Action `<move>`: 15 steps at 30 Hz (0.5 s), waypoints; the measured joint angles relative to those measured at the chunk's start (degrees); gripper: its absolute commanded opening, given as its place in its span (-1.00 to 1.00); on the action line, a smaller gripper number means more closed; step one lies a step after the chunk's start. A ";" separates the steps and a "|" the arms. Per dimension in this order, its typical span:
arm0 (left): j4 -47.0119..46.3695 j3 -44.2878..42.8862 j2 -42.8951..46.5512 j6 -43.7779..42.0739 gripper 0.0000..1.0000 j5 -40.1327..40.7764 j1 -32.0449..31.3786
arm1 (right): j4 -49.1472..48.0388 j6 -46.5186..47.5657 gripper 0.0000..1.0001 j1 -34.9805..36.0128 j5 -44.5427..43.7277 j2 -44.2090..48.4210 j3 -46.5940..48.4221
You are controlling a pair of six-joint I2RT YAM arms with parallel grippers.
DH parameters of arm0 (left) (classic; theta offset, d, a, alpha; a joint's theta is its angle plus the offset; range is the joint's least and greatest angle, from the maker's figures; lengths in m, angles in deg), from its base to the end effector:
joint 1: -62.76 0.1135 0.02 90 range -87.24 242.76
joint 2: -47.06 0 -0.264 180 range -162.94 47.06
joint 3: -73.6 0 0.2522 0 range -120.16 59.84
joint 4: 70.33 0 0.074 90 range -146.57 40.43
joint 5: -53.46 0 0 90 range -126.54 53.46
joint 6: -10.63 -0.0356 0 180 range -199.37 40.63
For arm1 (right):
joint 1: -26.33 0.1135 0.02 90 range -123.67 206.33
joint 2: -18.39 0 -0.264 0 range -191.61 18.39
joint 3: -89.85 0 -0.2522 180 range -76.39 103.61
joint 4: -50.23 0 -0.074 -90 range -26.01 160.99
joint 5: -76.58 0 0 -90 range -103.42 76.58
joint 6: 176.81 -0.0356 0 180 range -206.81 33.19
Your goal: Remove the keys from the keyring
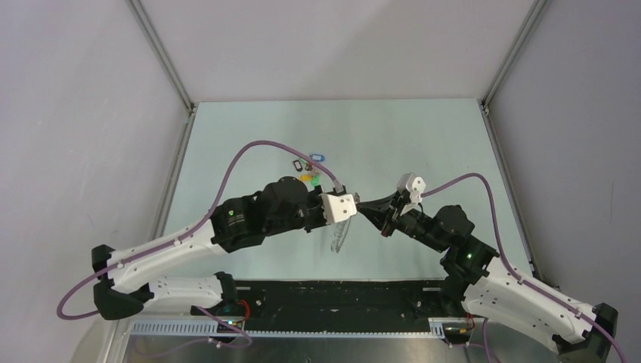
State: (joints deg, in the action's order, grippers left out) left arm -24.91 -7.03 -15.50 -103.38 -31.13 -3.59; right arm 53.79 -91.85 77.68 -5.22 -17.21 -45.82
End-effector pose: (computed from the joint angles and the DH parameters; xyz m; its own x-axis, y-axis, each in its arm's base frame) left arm 0.0975 -0.2142 0.3757 0.1890 0.5781 -0.7937 0.8773 0.2636 0.4010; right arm 0.0981 0.1308 0.3153 -0.0196 0.1147 -0.9932 -0.8633 0.4991 0.0747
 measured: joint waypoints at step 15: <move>-2.86 0.57 2.03 1.25 -1.00 -3.34 2.32 | -0.35 -2.97 -1.00 0.09 -0.46 0.09 1.44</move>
State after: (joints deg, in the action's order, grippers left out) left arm -27.77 -6.46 -13.47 -102.14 -34.47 -1.27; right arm 53.44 -94.83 77.77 -5.68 -17.12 -44.38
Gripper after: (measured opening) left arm 0.017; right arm 0.010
